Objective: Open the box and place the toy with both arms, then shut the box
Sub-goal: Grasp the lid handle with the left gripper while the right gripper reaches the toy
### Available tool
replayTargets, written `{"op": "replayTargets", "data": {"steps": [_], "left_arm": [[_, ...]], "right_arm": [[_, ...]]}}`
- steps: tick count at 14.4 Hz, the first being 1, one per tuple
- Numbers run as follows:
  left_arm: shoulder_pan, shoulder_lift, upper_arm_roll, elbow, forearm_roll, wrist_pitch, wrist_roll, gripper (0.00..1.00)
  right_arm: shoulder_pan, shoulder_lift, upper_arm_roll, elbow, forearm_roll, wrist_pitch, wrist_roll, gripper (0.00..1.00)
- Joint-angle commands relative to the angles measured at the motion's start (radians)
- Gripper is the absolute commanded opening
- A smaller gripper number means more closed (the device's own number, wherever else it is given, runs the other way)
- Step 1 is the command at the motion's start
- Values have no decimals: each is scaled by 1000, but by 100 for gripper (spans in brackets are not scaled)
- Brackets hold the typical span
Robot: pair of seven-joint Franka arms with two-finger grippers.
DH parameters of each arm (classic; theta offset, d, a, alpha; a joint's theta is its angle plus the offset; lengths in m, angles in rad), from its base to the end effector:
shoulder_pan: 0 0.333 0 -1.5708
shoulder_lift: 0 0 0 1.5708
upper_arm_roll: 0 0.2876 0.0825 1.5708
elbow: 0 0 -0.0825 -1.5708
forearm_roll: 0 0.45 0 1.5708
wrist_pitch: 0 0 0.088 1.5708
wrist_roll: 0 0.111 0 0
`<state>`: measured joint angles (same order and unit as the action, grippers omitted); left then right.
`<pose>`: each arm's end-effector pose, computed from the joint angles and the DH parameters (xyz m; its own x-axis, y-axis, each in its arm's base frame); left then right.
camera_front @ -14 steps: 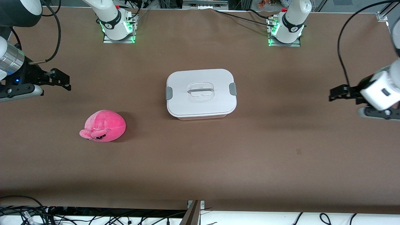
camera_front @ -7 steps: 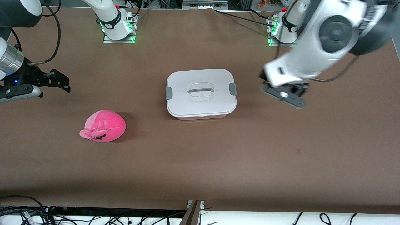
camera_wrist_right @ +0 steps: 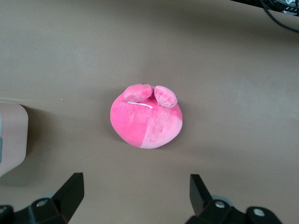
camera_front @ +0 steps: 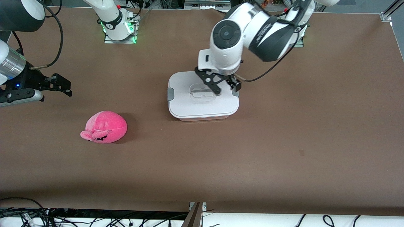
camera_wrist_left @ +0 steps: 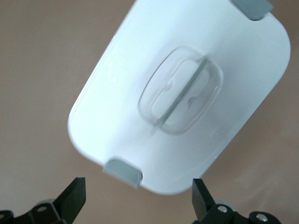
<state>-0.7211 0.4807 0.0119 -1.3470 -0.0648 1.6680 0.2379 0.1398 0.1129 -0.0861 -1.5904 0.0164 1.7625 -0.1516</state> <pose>0.5500 -0.4824 0.3919 0.5813 -0.8014 -0.1412 -0.7981 -0.5953 0.0930 0.6645 0.0395 0.5265 0.9776 0.2018 0.0599 0.2020 -0.9794 0.0025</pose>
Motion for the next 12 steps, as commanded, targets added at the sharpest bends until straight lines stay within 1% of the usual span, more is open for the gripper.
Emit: {"op": "replayTargets", "data": {"steps": [1,2,4,7,9,12], "left_arm": [[-46,50,19,19,-9,74,153,100],[-63,61,19,17,3,93,164,100],[-96,76,17,17,72,102,167,100],[-132,102,17,17,104,130,176,100],[-142,111,16,17,173,151,221,100],[-147,124,14,15,175,160,233,100]], "right_arm": [[-20,45,5,9,0,23,-2,100],[-28,54,5,9,0,25,-2,100],[-29,56,5,7,-1,19,-2,100],[-29,54,5,7,-1,12,-6,100],[-29,53,5,9,-16,14,-6,100],[-32,63,5,10,-13,35,4,100]]}}
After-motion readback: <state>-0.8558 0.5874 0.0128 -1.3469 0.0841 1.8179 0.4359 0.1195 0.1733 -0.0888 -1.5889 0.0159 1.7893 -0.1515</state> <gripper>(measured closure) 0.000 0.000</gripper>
